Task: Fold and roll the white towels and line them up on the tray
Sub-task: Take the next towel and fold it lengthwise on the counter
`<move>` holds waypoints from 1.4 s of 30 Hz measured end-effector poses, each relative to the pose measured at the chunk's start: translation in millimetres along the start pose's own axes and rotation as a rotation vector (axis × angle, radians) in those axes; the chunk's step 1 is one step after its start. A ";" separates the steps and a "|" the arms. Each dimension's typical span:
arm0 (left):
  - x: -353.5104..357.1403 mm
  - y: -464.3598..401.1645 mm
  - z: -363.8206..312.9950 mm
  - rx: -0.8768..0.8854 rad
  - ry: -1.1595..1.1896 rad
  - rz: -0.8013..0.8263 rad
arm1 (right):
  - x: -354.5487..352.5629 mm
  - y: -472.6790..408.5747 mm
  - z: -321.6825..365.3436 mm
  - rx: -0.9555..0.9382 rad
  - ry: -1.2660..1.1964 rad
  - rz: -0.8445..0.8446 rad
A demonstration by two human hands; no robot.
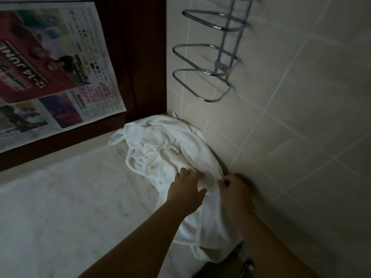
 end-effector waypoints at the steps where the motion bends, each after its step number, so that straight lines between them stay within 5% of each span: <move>1: 0.6 0.9 -1.4 -0.006 0.003 -0.006 | -3.3 2.7 2.1 -0.021 -0.030 -0.004; 17: -48.1 61.9 13.6 0.022 0.522 -0.283 | -60.1 30.6 128.5 -0.418 -0.543 0.086; 24: -82.4 126.2 42.7 -0.042 0.593 -0.452 | -55.6 57.9 200.9 -0.563 -0.650 0.222; 32: -205.9 254.0 58.6 -0.050 0.442 -0.740 | -58.6 124.2 263.5 -0.638 -0.773 0.276; 39: -308.2 363.4 29.0 -0.021 0.255 -0.819 | -57.8 269.4 324.2 -1.032 -0.593 0.609; 42: -340.8 410.3 14.4 -0.031 0.267 -0.875 | -52.3 329.5 334.9 -1.172 -0.289 0.525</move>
Point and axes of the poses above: each hand's wrist, its own y-axis away from the middle knuckle, its own x-axis out of the palm, z = x × y, the point moved 6 cm from there along -y, towards the middle knuckle, and after that the axes turned 14 degrees about z, right-handed, at the moved point
